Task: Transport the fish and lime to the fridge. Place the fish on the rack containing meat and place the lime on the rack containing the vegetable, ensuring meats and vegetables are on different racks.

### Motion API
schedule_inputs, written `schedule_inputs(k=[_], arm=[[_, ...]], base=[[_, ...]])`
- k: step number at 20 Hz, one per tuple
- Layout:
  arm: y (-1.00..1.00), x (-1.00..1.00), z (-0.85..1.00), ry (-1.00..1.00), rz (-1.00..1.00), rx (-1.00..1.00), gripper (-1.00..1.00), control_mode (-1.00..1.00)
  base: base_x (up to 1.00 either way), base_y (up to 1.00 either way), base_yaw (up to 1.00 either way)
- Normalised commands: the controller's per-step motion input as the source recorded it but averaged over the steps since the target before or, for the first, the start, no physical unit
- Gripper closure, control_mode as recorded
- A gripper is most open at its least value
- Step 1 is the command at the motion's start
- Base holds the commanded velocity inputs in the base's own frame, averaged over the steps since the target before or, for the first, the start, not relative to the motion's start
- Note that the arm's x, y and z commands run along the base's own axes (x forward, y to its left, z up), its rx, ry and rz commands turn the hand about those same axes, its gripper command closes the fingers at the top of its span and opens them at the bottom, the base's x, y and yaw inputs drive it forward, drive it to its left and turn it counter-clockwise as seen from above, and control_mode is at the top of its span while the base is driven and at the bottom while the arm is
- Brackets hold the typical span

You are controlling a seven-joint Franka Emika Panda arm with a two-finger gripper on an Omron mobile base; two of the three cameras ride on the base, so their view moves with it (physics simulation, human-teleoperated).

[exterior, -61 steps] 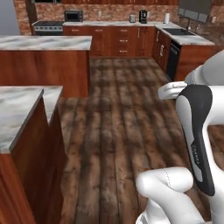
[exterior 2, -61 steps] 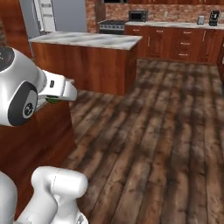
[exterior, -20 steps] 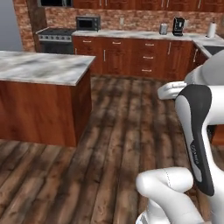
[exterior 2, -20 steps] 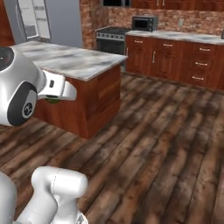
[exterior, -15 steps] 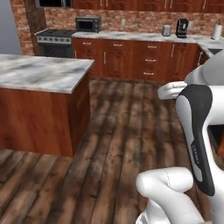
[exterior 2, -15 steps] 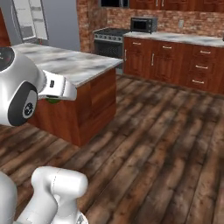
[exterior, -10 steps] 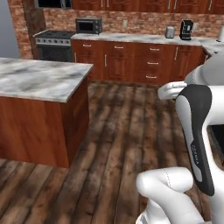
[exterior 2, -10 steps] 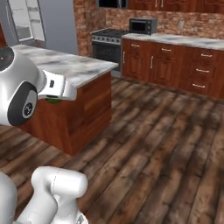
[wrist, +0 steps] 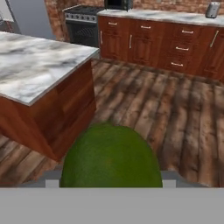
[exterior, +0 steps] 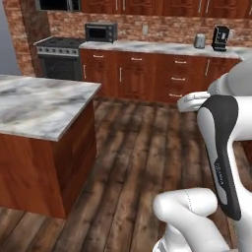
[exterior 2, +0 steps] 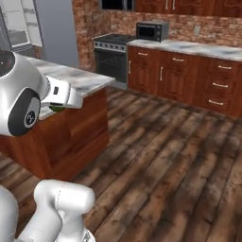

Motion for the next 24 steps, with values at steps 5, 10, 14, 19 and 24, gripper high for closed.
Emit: schedule_inputs(k=[5, 10, 14, 19, 24], arm=[[0.00, 0.00, 0.00, 0.00, 0.00, 0.00, 1.00, 1.00], [0.00, 0.00, 0.00, 0.00, 0.00, 0.00, 1.00, 1.00], [0.00, 0.00, 0.00, 0.00, 0.00, 0.00, 1.00, 1.00], [0.00, 0.00, 0.00, 0.00, 0.00, 0.00, 1.00, 1.00], [0.00, 0.00, 0.00, 0.00, 0.00, 0.00, 1.00, 1.00]], base=[[1.00, -0.38, 0.10], [1.00, -0.24, 0.10], [1.00, -0.14, 0.11], [1.00, -0.08, 0.13], [1.00, -0.07, 0.30]])
